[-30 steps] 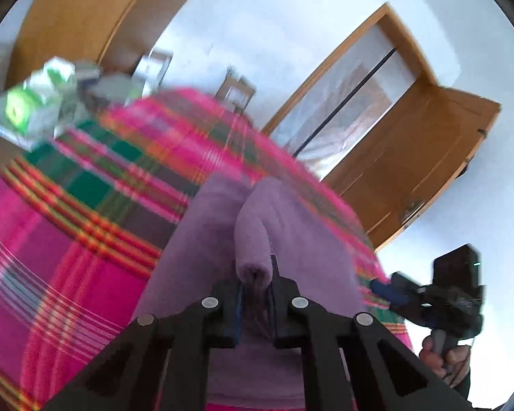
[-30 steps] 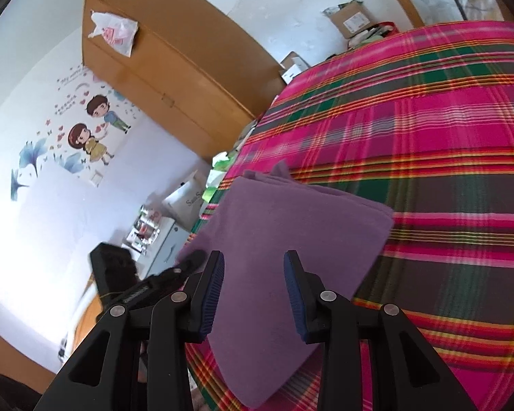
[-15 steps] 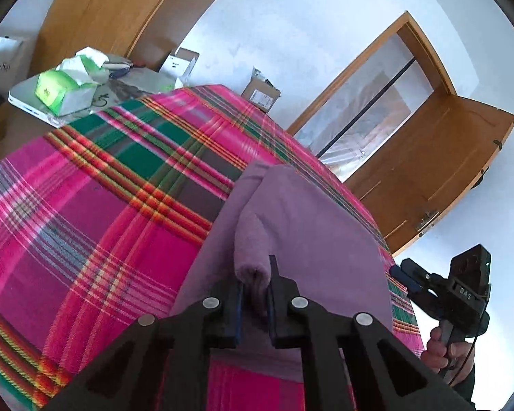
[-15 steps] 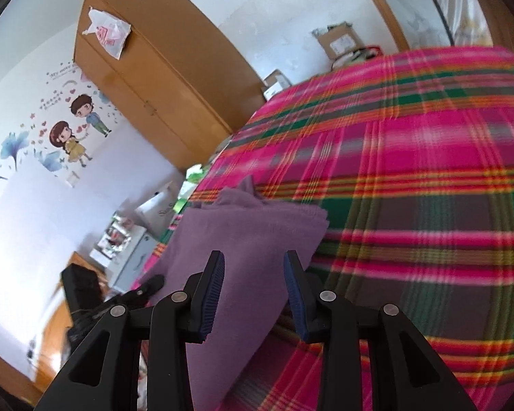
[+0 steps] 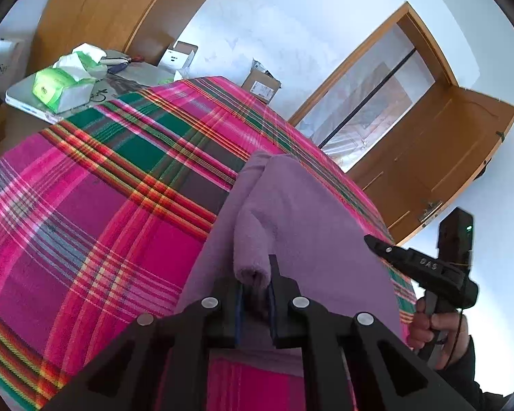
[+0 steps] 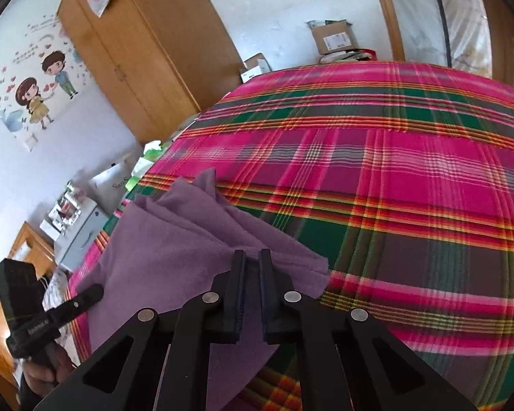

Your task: Fold clothes

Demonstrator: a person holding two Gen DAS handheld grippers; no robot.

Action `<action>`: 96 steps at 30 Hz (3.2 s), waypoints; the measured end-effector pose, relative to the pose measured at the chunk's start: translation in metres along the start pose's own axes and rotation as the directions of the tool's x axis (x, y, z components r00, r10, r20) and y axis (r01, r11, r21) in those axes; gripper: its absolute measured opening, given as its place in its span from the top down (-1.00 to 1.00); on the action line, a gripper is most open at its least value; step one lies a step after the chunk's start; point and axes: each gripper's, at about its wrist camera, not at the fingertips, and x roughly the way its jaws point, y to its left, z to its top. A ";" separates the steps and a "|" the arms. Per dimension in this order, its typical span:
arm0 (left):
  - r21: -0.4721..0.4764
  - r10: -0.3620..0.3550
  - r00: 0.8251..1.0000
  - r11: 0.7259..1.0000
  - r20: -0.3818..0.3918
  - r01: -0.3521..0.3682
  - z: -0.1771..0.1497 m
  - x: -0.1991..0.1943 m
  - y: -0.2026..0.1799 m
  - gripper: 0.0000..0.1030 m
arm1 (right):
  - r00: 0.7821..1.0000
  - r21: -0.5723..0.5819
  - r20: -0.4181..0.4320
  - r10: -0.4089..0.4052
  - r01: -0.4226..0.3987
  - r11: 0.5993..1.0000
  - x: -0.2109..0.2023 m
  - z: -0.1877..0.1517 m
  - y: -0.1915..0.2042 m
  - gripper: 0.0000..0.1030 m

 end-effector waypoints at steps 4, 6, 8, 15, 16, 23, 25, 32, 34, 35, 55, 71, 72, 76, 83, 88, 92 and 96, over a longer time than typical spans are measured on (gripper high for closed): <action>0.038 0.029 1.000 0.999 0.003 -0.029 0.001 -0.009 -0.008 0.74 | 1.000 -0.020 0.013 -0.028 0.028 0.999 -0.014 0.001 0.009 0.77; 0.051 0.041 0.999 0.998 0.012 -0.042 0.001 -0.015 -0.011 0.74 | 0.999 -0.038 0.025 -0.044 0.045 0.998 -0.021 0.000 0.015 0.77; 0.060 0.057 0.998 0.997 0.016 -0.058 0.000 -0.020 -0.014 0.74 | 0.998 -0.059 0.039 -0.058 0.060 0.996 -0.028 -0.001 0.021 0.77; 0.118 0.137 0.988 0.982 0.066 -0.144 0.005 -0.038 -0.031 0.74 | 0.994 -0.106 0.068 -0.091 0.098 0.990 -0.042 0.000 0.035 0.76; 0.130 0.144 0.986 0.979 0.080 -0.154 0.006 -0.041 -0.035 0.74 | 0.993 -0.109 0.069 -0.094 0.101 0.989 -0.043 0.000 0.036 0.77; 0.206 0.130 0.984 0.966 0.120 -0.153 0.014 -0.044 -0.061 0.74 | 0.997 -0.114 0.060 -0.048 0.055 0.992 -0.052 -0.004 0.039 0.77; 0.228 0.129 0.986 0.962 0.107 -0.150 0.013 -0.038 -0.066 0.74 | 0.996 -0.118 0.065 -0.057 0.065 0.991 -0.055 -0.004 0.039 0.77; 0.252 0.187 0.982 0.950 0.018 -0.186 0.000 -0.002 -0.056 0.74 | 0.989 -0.125 0.095 -0.116 0.128 0.984 -0.068 -0.005 0.039 0.77; 0.246 0.198 0.980 0.950 0.006 -0.193 -0.003 0.003 -0.050 0.74 | 0.986 -0.127 0.102 -0.135 0.148 0.981 -0.072 -0.005 0.038 0.77; 0.245 0.196 0.980 0.950 0.007 -0.192 -0.003 0.003 -0.048 0.74 | 0.984 -0.127 0.105 -0.145 0.158 0.979 -0.074 -0.006 0.037 0.77; 0.276 0.211 0.977 0.940 -0.001 -0.203 0.000 0.010 -0.052 0.74 | 0.983 0.082 0.122 -0.134 0.125 0.989 -0.155 -0.033 -0.035 0.76; 0.461 0.275 0.961 0.856 -0.025 -0.233 0.056 0.051 -0.103 0.74 | 0.974 -0.070 0.101 -0.202 0.209 0.975 -0.124 -0.023 0.000 0.76; 0.468 0.285 0.958 0.852 -0.036 -0.236 0.058 0.057 -0.102 0.74 | 0.976 -0.083 0.095 -0.196 0.204 0.975 -0.118 -0.022 0.004 0.76; 0.477 0.308 0.949 0.846 -0.069 -0.240 0.065 0.077 -0.095 0.74 | 0.981 -0.124 0.062 -0.183 0.189 0.974 -0.095 -0.017 0.015 0.76; 0.465 0.292 0.951 0.859 -0.101 -0.215 0.067 0.090 -0.082 0.74 | 0.986 -0.160 0.004 -0.166 0.164 0.973 -0.058 -0.009 0.019 0.76; 0.456 0.266 0.957 0.870 -0.112 -0.189 0.067 0.093 -0.076 0.73 | 0.987 -0.180 -0.037 -0.155 0.146 0.973 -0.032 -0.003 0.021 0.76; 0.457 0.259 0.963 0.868 -0.078 -0.196 0.072 0.081 -0.085 0.73 | 0.987 -0.189 -0.054 -0.151 0.139 0.972 -0.020 0.000 0.021 0.76; 0.478 0.282 0.958 0.849 -0.048 -0.226 0.080 0.087 -0.083 0.73 | 0.987 -0.188 -0.059 -0.147 0.134 0.973 -0.014 0.002 0.020 0.76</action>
